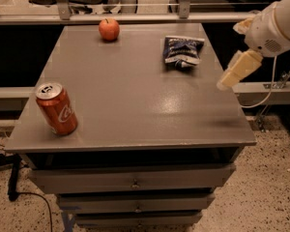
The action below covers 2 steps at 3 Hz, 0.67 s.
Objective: Move blue chip bag near coke can
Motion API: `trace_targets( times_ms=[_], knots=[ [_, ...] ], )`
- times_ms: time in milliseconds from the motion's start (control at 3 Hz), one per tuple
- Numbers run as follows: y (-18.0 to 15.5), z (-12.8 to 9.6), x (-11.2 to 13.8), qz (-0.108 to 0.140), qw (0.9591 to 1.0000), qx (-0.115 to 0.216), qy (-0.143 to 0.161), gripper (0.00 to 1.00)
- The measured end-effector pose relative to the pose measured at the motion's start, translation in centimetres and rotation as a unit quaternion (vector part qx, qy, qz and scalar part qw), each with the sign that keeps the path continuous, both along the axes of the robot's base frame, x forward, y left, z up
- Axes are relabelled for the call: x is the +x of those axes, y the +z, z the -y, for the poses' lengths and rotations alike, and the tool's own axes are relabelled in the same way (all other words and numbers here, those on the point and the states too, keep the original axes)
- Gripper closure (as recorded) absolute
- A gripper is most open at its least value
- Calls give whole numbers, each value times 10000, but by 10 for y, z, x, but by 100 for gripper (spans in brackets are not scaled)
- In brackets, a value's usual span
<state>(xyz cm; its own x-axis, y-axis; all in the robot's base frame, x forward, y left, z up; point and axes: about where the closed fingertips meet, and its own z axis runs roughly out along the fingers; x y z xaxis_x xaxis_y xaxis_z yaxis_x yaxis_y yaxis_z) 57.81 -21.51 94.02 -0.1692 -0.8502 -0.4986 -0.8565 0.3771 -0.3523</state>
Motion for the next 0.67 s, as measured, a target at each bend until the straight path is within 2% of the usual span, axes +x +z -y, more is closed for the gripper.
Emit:
trace_targets(
  times_ms=[333, 667],
  knots=[
    [-13, -23, 50, 260, 9973, 689, 16, 0],
    [-23, -52, 89, 464, 9916, 1204, 101, 0]
  ],
)
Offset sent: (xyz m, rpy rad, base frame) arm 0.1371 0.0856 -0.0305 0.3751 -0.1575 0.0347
